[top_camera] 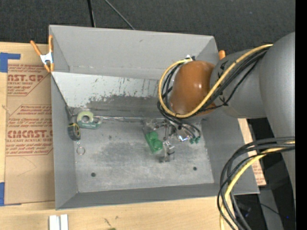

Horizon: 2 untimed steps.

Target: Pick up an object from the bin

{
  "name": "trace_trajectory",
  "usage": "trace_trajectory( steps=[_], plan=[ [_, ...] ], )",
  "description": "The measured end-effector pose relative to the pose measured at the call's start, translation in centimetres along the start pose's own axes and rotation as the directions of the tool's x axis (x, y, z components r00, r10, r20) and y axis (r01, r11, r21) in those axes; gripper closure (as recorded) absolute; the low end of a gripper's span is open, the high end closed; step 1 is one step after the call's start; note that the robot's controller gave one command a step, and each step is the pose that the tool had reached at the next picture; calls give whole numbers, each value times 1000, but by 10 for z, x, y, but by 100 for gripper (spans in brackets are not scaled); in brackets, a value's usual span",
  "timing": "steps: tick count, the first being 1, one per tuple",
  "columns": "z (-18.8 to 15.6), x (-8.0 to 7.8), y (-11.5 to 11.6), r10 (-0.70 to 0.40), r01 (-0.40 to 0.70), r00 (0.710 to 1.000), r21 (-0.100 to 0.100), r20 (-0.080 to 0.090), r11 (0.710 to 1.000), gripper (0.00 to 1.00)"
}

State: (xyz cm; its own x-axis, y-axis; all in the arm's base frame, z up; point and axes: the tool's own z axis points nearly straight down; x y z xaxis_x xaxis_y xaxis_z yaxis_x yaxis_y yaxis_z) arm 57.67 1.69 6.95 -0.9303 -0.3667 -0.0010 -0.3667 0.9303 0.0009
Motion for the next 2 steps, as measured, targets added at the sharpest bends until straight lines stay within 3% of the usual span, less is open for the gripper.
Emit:
trace_trajectory(
  steps=[1,2],
  plan=[
    [-1,0,-1,2,-2,1000,0,0,1000,100],
    [-137,12,3,-2,2,1000,4,9,1000,100]
  ],
)
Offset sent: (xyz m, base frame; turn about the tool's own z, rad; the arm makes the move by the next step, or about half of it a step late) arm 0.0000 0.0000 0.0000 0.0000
